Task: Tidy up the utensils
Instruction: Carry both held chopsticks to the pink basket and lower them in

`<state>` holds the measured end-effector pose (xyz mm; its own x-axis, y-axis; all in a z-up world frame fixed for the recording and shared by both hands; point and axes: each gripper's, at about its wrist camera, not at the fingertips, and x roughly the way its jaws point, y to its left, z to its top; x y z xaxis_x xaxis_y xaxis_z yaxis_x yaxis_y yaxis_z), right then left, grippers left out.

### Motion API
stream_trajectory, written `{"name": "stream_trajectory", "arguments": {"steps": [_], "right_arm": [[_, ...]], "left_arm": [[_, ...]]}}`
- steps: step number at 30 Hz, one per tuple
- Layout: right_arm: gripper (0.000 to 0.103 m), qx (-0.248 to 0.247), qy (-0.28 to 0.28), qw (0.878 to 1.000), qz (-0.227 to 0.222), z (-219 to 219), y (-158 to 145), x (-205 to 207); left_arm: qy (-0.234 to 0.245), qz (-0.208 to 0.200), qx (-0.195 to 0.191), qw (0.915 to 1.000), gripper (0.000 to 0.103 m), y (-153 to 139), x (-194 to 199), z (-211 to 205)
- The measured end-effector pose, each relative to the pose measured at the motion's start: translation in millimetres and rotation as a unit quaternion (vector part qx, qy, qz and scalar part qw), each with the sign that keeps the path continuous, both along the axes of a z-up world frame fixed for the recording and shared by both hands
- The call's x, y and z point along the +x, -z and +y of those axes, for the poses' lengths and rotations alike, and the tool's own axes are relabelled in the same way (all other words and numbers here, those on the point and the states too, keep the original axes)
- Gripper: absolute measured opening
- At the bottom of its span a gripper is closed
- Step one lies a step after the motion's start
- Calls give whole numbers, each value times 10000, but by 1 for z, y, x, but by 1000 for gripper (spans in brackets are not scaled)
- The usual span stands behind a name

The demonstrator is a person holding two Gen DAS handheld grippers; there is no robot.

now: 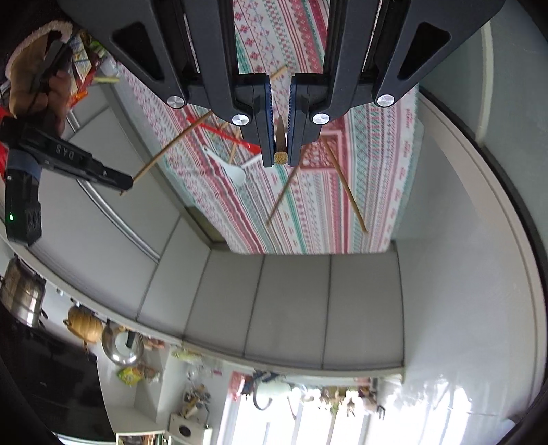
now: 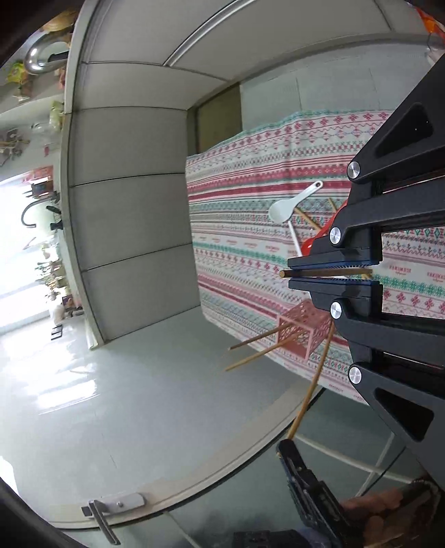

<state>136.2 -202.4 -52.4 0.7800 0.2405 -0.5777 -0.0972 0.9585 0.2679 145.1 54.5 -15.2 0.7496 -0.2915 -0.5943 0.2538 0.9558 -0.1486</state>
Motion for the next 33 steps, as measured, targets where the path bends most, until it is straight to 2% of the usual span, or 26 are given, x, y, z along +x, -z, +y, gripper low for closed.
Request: {"name": "stream_trajectory", "arguments": {"steps": [6, 9, 13, 24, 33], "right_arm": [[4, 81, -109, 9996, -242, 11, -19, -3], [4, 128, -163, 9993, -311, 16, -24, -3], [4, 203, -211, 9989, -370, 22, -28, 0], [4, 496, -233, 9964, -652, 38, -45, 6], [4, 870, -239, 9931, -751, 54, -39, 30]], "left_arm": [[-341, -345, -194, 9986, 7, -27, 0, 20], [-470, -347, -298, 9978, 7, -30, 5, 29], [-620, -323, -224, 9973, 7, -27, 12, 35], [-867, 516, -41, 9949, 7, 26, 62, 41], [-890, 940, -316, 9911, 7, 57, 92, 47]]}}
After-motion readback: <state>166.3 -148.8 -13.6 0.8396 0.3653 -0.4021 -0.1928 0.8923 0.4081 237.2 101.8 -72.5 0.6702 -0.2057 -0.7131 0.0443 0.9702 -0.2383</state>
